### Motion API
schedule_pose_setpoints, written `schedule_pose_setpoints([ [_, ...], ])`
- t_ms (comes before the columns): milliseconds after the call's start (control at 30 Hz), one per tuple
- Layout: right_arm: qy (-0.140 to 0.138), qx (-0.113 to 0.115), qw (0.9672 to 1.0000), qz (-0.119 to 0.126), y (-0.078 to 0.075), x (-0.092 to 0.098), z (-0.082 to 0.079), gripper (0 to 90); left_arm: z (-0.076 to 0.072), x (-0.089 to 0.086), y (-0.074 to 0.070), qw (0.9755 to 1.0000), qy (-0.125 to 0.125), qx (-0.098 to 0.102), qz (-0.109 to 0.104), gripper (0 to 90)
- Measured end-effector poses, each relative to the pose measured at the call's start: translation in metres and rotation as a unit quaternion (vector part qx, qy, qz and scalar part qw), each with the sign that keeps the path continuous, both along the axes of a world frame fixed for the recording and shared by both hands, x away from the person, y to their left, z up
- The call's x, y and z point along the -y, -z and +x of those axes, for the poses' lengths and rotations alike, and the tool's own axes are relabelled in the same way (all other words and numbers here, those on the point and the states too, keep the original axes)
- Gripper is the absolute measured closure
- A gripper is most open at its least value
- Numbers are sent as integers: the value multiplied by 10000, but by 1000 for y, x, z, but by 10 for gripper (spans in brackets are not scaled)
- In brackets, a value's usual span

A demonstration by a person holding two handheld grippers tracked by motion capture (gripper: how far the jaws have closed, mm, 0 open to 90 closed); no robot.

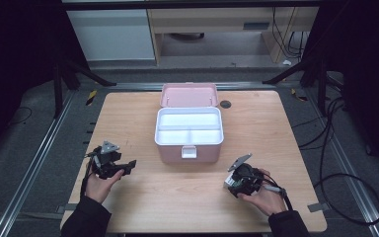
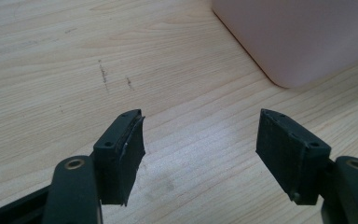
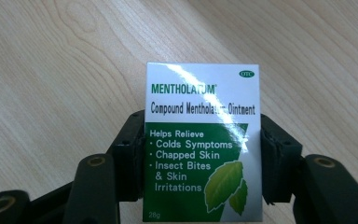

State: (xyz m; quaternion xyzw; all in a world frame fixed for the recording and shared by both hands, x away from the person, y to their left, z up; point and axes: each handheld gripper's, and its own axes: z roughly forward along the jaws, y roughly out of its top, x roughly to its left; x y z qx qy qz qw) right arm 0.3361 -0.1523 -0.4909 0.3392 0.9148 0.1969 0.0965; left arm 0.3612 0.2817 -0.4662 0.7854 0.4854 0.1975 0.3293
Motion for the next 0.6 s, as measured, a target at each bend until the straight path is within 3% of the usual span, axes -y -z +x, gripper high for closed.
schedule_pose_setpoints([
  [67,8,39,10000,-16,-2,2,0,450,0,0,-1,10000,-7,18,-9,316],
  [167,179,107,9997,161,-8,12,2,451,0,-1,-2,10000,-33,62,-44,317],
  [267,576,268,9978,192,-15,29,4,451,-1,-2,-2,9999,-49,72,-61,318],
  [300,824,337,9958,216,-17,41,5,451,-1,-2,-2,9999,-51,78,-60,319],
  [400,1235,368,9913,282,-18,62,6,451,-1,-2,-3,9999,-55,90,-66,319],
  [433,1466,388,9880,283,-18,75,6,452,-1,-2,-2,9999,-48,86,-65,320],
  [600,1949,343,9799,256,-10,108,3,451,-1,-2,-2,9999,-52,79,-63,321],
])
